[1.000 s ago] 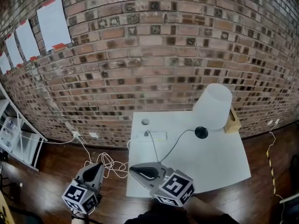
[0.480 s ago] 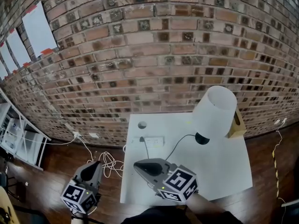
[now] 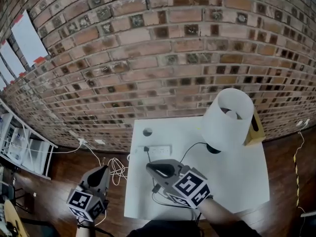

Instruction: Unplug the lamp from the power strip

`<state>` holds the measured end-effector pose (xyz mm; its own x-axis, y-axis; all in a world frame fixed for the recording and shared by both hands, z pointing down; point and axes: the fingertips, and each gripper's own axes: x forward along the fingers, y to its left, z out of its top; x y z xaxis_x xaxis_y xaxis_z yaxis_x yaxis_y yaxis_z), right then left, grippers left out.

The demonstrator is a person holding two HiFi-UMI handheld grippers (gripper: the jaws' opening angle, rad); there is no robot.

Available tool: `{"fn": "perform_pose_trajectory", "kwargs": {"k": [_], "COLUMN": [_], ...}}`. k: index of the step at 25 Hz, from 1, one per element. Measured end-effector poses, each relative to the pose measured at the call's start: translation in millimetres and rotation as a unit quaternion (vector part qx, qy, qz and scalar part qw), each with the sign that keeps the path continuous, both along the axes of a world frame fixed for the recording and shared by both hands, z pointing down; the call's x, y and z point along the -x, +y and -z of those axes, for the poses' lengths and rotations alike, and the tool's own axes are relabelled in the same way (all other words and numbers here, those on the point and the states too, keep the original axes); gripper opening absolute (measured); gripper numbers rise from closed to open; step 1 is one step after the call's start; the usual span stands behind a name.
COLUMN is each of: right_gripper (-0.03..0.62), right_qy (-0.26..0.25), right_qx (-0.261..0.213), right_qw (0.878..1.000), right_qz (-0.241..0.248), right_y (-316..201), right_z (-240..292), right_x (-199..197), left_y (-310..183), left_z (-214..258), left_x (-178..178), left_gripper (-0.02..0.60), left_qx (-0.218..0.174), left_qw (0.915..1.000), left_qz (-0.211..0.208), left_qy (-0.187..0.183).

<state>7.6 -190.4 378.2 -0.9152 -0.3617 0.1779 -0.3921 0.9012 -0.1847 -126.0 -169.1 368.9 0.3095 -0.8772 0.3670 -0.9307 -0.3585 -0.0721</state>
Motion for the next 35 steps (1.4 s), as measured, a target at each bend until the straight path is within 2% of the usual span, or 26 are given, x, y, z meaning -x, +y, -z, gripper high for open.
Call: {"fn": "perform_pose_trajectory", "kwargs": {"k": [5, 10, 15, 20, 23, 28, 35], "right_gripper": [0.002, 0.002, 0.002, 0.002, 0.002, 0.002, 0.002], "right_qy": [0.014, 0.013, 0.023, 0.047, 0.073, 0.107, 0.131], "right_qx": [0.032, 0.032, 0.016, 0.006, 0.021, 0.033, 0.038], "right_qw": [0.999, 0.999, 0.999, 0.999, 0.997, 0.993, 0.988], "right_qz": [0.012, 0.017, 0.034, 0.005, -0.009, -0.035, -0.074], "right_y": [-13, -27, -31, -34, -29, -29, -46], "right_z": [-30, -34, -27, -31, -45, -51, -53], "right_x": [-12, -15, -5, 0, 3, 25, 29], "left_y": [-16, -28, -41, -56, -63, -93, -119], "left_z": [-17, -17, -14, -28, -38, -55, -76], "left_x": [-14, -14, -18, -11, -11, 11, 27], "left_gripper": [-0.002, -0.002, -0.002, -0.002, -0.002, -0.002, -0.002], "left_qx": [0.013, 0.011, 0.019, 0.015, 0.021, 0.015, 0.042], "left_qw": [0.9998, 0.9997, 0.9997, 0.9988, 0.9966, 0.9923, 0.9891], "left_qz": [0.0, -0.002, -0.011, -0.048, -0.078, -0.12, -0.136], "left_qy": [-0.011, -0.023, -0.014, 0.002, 0.016, 0.026, 0.036]}}
